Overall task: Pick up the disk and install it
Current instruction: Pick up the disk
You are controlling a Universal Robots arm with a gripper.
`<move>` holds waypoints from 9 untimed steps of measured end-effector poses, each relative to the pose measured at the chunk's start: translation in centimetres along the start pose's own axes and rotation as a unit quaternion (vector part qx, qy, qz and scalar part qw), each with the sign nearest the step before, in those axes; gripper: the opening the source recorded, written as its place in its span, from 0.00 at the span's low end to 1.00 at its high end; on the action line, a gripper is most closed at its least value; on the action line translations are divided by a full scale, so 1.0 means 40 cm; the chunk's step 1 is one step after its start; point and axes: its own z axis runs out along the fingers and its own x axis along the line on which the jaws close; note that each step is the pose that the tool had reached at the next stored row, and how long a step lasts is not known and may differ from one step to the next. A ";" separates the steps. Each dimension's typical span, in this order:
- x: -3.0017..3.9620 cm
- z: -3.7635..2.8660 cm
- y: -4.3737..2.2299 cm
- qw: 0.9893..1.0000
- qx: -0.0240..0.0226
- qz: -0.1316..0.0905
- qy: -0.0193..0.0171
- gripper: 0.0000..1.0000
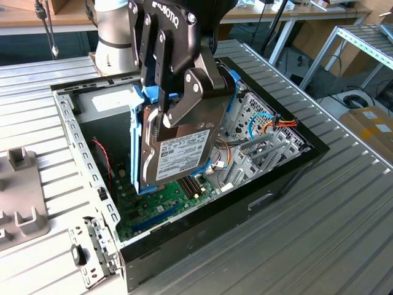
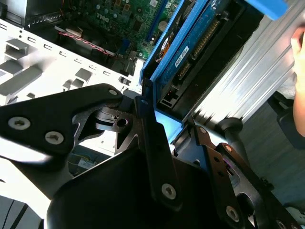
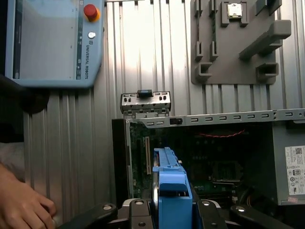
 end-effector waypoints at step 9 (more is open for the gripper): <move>-0.001 0.002 -0.012 1.000 0.000 -0.026 0.001 0.37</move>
